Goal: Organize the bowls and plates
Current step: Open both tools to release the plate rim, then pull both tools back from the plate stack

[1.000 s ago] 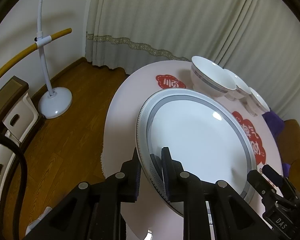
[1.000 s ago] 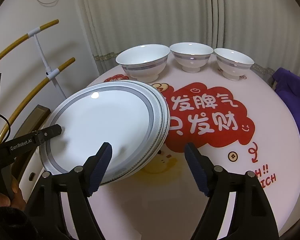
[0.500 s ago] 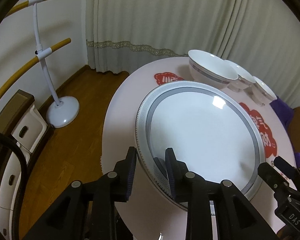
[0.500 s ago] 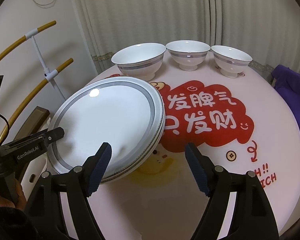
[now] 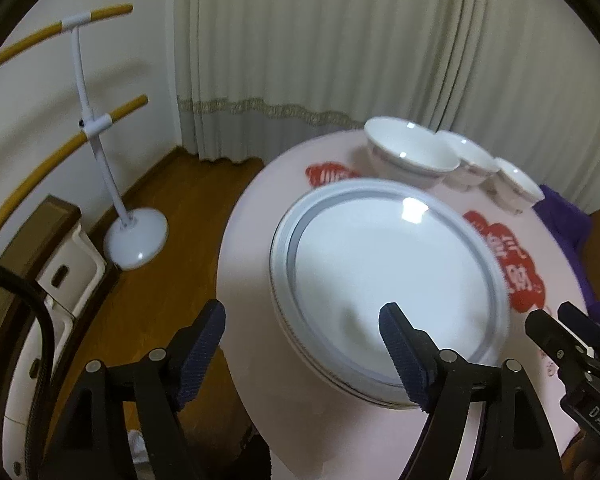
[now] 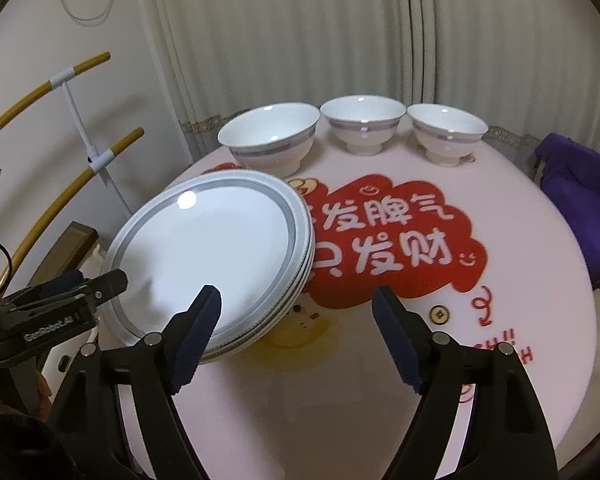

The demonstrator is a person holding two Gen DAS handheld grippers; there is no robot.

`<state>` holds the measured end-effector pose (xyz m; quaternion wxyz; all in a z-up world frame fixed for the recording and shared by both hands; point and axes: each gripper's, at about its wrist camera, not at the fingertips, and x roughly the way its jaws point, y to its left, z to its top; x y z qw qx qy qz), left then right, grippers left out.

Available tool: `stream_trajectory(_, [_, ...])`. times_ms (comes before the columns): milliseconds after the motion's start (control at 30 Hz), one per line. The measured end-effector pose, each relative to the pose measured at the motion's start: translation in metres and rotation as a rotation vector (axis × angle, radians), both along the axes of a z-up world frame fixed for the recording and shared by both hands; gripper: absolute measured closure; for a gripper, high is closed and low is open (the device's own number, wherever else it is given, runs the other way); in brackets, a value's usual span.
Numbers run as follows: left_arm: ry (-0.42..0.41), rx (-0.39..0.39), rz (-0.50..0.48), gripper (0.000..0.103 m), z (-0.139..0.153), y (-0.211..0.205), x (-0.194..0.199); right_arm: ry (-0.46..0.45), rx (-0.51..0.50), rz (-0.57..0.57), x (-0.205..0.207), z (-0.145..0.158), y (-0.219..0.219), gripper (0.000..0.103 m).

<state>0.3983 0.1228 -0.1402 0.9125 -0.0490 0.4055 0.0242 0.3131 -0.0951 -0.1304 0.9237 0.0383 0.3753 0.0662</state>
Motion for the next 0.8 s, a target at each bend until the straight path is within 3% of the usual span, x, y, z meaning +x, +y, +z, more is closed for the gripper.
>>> stream_trajectory(100, [-0.052,-0.01,-0.027,0.011,0.018,-0.009,-0.014,-0.022,0.002,-0.009,-0.006,0.011,-0.006,0.02])
stream_trajectory(367, [-0.158,-0.032,-0.102,0.001,0.062,-0.038,-0.054,-0.106,0.01,-0.045,-0.033,0.052,-0.033,0.013])
stream_trajectory(600, [-0.2,-0.042,-0.167,0.001,0.09,-0.063,-0.076,-0.191,-0.009,-0.097,-0.058,0.09,-0.067,0.004])
stream_trajectory(800, [-0.22,-0.029,-0.228,0.001,0.106,-0.089,-0.065,-0.21,-0.025,-0.126,-0.059,0.105,-0.094,0.0])
